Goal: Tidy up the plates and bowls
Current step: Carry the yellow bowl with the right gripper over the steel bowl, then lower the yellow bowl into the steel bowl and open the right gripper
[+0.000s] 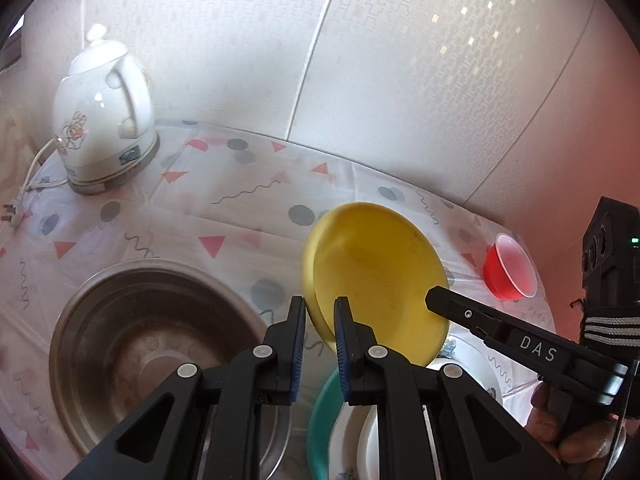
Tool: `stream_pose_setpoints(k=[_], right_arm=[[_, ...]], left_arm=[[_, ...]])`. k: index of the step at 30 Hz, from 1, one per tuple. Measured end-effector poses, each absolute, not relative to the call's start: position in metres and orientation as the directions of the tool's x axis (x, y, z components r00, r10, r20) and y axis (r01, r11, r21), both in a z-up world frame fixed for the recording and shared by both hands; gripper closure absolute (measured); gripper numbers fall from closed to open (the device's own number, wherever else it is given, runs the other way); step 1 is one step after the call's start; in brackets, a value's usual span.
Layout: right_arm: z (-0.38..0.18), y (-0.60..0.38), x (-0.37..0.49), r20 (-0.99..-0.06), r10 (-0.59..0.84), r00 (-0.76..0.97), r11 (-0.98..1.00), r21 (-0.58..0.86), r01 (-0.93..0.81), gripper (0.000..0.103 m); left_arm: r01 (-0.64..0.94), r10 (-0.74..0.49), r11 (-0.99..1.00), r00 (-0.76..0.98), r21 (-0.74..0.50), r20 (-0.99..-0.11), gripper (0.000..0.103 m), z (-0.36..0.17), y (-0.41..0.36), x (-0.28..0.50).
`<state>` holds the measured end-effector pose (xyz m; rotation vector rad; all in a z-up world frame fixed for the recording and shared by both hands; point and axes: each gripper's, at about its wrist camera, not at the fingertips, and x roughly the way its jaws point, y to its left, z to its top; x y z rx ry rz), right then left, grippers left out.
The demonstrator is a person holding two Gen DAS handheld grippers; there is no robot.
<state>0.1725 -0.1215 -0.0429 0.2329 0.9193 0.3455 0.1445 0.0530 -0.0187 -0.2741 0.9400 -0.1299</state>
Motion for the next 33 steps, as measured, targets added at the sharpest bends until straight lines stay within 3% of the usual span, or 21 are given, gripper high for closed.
stream_pose_setpoints(k=[16, 33], right_arm=[[-0.053, -0.033, 0.143, -0.744, 0.495, 0.449, 0.861, 0.352, -0.367, 0.09], [-0.075, 0.01, 0.129, -0.798, 0.467, 0.382, 0.852, 0.289, -0.437, 0.089]], left_arm=[[-0.162, -0.118, 0.946, 0.635, -0.281, -0.763, 0.089, -0.008, 0.133, 0.082], [-0.254, -0.064, 0.93, 0.599, -0.266, -0.798, 0.089, -0.033, 0.163, 0.057]])
